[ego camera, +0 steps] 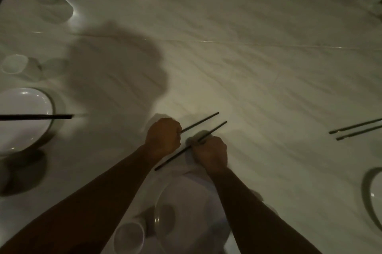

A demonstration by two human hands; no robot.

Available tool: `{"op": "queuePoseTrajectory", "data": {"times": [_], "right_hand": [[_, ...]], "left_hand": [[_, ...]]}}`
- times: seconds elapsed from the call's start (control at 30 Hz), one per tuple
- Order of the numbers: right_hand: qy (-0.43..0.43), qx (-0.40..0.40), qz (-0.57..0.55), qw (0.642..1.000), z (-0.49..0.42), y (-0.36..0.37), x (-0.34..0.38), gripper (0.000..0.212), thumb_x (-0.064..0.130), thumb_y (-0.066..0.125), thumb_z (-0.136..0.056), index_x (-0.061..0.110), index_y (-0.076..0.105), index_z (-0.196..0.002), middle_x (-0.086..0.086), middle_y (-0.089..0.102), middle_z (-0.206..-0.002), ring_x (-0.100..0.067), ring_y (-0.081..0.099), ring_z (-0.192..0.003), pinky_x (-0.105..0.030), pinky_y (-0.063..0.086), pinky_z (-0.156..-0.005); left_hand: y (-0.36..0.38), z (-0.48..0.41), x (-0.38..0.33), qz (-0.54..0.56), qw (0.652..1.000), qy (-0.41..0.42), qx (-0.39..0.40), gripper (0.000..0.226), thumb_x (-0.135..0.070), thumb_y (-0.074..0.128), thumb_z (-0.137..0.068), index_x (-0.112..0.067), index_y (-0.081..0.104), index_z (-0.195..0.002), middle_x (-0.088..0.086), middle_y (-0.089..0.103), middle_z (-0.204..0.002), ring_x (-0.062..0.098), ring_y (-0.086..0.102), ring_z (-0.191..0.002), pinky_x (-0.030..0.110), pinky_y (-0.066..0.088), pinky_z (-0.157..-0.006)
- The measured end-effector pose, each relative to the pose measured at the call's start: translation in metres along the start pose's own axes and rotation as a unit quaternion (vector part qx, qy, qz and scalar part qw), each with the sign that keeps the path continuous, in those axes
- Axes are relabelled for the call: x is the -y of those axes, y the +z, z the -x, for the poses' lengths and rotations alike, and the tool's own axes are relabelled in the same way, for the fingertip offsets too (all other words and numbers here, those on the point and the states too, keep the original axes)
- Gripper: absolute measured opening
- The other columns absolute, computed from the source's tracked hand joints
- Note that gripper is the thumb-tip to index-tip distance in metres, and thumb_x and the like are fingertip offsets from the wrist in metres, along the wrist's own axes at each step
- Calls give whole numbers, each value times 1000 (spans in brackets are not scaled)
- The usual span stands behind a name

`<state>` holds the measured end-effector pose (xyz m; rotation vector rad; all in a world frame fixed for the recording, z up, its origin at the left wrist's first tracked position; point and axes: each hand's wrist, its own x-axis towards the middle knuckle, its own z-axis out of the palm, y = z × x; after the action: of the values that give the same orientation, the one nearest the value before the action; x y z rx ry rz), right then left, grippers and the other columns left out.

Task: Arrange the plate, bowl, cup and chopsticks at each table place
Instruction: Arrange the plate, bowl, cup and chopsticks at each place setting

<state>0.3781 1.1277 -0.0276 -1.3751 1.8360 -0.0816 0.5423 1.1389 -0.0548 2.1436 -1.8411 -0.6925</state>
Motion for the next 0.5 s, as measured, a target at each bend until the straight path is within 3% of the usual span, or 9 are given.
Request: {"op": "queuePoseTrajectory", "data": {"times": [0.07, 0.23, 0.3, 0.37, 0.5], "right_hand": [[43, -9, -42, 998, 0, 3, 9, 40, 56, 73, -69, 20, 69, -87, 1, 68, -93, -23, 66, -92, -26, 49, -67], [100, 5, -128, 987, -2, 4, 17, 43, 54, 72, -60, 16, 72, -81, 2, 70, -61, -13, 68, -56, -25, 57, -56], [106, -2, -167, 980, -3, -1, 17, 43, 54, 74, -56, 17, 74, -79, 1, 71, -64, -16, 68, -57, -26, 57, -54], [109, -13, -214, 971, -5, -10, 18, 38, 49, 79, -58, 15, 75, -77, -3, 72, -67, -23, 71, -64, -36, 62, -60], [78, -1, -364, 928, 4, -47, 19, 9, 16, 76, -81, 8, 71, -81, -12, 74, -81, -24, 72, -73, -35, 61, -64]], "left_hand": [[-1, 2, -3, -24, 1000, 14, 0, 20, -28, 62, -81, -12, 73, -86, 10, 67, -93, 29, 64, -89, 38, 53, -77], [-8, 0, -8, -69, 997, 5, 32, 22, -29, 59, -89, -14, 71, -100, 8, 66, -105, 27, 60, -100, 36, 48, -84], [-14, 4, -8, -56, 998, -9, 31, 22, -28, 59, -89, -13, 70, -101, 8, 67, -106, 27, 60, -100, 36, 49, -84], [-24, 9, -8, -17, 1000, -25, -4, 17, -25, 63, -85, -13, 70, -95, 7, 69, -99, 26, 63, -94, 36, 52, -81], [-48, 32, -16, 134, 983, -94, -85, 5, -20, 71, -79, -19, 67, -80, -3, 72, -82, 16, 67, -75, 28, 53, -75]]}}
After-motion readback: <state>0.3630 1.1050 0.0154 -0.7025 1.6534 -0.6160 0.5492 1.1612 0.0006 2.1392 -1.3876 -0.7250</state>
